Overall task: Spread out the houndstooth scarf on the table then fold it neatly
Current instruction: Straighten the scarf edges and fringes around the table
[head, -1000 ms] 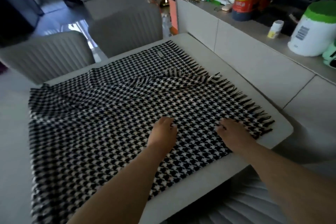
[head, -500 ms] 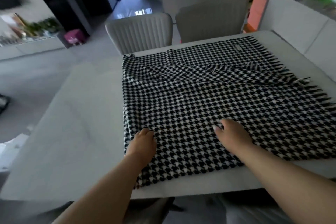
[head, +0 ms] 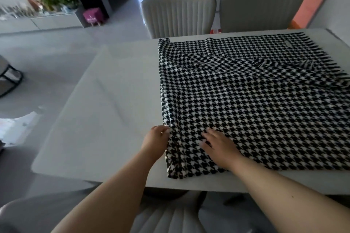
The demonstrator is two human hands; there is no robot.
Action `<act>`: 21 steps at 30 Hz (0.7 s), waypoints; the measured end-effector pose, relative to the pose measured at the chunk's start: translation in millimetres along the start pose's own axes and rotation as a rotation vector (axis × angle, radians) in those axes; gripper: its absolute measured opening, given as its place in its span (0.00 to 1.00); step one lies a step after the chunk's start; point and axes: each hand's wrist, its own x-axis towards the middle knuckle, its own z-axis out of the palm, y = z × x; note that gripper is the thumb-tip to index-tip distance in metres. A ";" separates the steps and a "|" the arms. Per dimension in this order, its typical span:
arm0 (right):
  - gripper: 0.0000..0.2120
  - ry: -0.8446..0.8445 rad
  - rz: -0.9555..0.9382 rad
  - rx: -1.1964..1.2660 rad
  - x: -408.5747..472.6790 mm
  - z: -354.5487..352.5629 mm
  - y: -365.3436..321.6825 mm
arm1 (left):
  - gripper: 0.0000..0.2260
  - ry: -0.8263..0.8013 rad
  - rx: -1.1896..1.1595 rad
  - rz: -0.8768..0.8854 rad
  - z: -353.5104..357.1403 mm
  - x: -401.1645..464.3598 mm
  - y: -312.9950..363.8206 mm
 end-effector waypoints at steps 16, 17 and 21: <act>0.38 0.159 -0.109 -0.096 6.9 10.3 -34.4 | 0.15 -0.111 0.167 0.231 -8.7 -3.5 -26.9; 0.40 0.113 -0.117 -0.077 8.5 12.1 -37.3 | 0.16 -0.139 0.219 0.246 -4.6 -3.7 -27.5; 0.38 0.031 -0.113 -0.174 12.7 23.7 -25.2 | 0.16 -0.097 0.351 0.097 -17.3 -0.9 -44.2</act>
